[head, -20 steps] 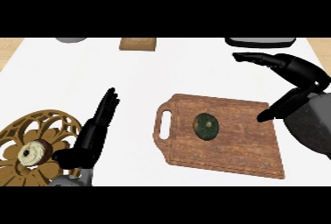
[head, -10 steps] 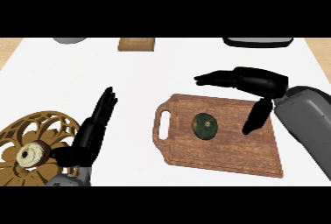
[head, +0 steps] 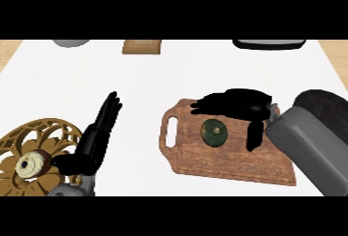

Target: Pick the squash from the cutting board and place it in the pan

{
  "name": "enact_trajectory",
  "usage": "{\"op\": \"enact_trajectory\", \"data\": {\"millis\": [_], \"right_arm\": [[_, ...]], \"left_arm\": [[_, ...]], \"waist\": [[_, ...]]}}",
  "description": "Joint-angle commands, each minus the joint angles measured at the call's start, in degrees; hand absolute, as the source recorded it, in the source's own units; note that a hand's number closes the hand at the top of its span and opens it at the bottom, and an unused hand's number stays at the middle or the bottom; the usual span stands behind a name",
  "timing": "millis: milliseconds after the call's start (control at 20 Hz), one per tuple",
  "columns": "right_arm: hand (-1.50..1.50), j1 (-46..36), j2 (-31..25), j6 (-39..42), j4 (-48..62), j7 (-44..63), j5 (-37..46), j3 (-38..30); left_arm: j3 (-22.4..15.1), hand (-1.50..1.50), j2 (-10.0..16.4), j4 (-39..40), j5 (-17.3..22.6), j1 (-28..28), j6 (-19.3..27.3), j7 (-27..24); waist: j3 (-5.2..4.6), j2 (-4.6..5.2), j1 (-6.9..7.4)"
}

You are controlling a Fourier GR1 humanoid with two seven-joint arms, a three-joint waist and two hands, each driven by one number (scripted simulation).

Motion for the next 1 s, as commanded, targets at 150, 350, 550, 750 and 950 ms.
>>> {"op": "enact_trajectory", "data": {"millis": [150,350,550,750,950], "right_arm": [[-1.50,6.08,2.11,0.84,-3.49,0.08,6.94,-2.73],[-1.50,2.78,4.76,2.75,1.19,-1.85,10.99,-5.49],[-1.50,2.50,9.18,1.20,6.19,-2.53,12.18,-7.99],[-1.50,3.33,10.64,2.23,6.55,-2.77,14.45,-9.00],[-1.50,4.61,12.51,2.20,4.96,-0.97,16.99,-9.42]], "left_arm": [[2.88,0.00,0.94,0.19,-0.23,0.97,-3.59,-0.21],[1.53,0.00,-2.56,-0.25,-2.57,1.61,-1.52,-0.13],[2.21,0.00,-2.57,0.29,-2.61,1.89,-3.12,-0.31],[4.31,0.00,-0.75,-1.03,-2.71,2.22,-5.21,-0.60],[3.07,0.00,-3.57,1.96,-5.12,3.03,-3.91,-3.47]], "waist": [[0.00,-0.08,-0.39],[0.00,-0.03,-0.21],[0.00,0.01,-0.07],[0.00,-0.02,-0.15],[-0.01,-0.07,-0.35]]}}
